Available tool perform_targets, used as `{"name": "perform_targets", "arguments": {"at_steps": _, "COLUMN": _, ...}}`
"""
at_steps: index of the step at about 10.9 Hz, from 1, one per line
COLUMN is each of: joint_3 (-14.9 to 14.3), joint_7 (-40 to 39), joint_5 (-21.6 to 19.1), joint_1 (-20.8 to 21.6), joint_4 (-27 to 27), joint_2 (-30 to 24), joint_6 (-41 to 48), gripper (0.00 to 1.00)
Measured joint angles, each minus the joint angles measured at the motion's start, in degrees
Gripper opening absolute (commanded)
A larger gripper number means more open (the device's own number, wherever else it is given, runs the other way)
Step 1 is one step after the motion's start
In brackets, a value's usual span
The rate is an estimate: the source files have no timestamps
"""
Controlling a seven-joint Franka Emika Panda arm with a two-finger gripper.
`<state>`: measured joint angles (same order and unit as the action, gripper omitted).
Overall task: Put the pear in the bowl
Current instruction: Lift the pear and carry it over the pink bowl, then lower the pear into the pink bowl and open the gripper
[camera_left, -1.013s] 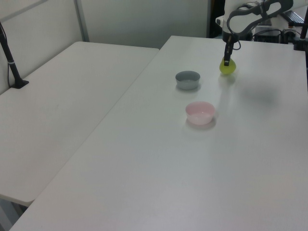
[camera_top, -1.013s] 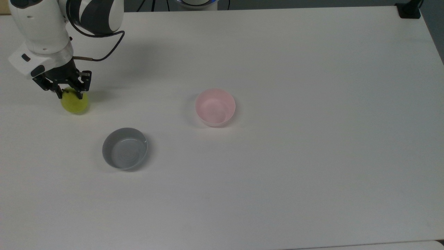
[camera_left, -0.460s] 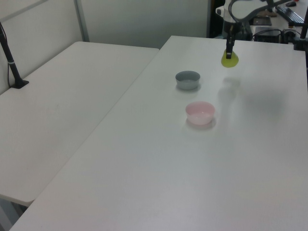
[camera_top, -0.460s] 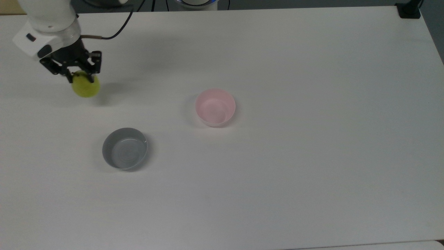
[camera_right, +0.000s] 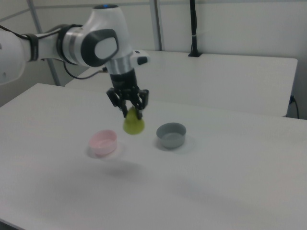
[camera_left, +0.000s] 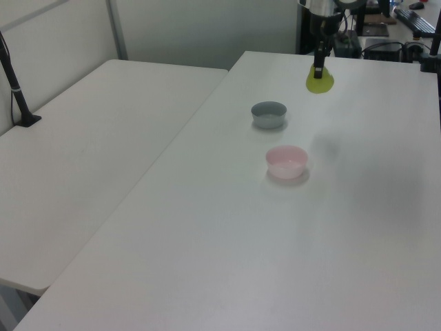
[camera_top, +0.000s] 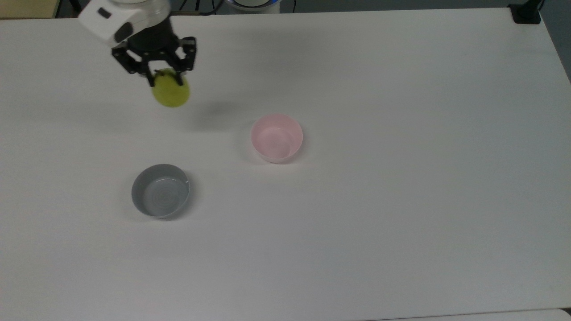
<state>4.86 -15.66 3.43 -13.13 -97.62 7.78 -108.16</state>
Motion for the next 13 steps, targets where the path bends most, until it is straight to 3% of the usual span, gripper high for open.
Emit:
{"name": "perform_targets", "arguments": {"at_steps": 3, "joint_3": 1.1, "joint_7": 7.3, "joint_5": -4.1, "joint_1": 5.2, "joint_4": 1.6, "joint_2": -0.8, "joint_6": 2.1, "gripper": 0.0}}
{"name": "perform_targets", "arguments": {"at_steps": 7, "joint_3": 1.2, "joint_7": 14.2, "joint_5": -4.4, "joint_1": 11.5, "joint_4": 0.1, "joint_2": -0.5, "joint_6": 0.4, "gripper": 0.0}}
{"name": "perform_targets", "arguments": {"at_steps": 13, "joint_3": 1.2, "joint_7": 17.6, "joint_5": -4.4, "joint_1": 14.1, "joint_4": -4.3, "joint_2": 4.6, "joint_6": -11.0, "gripper": 0.0}}
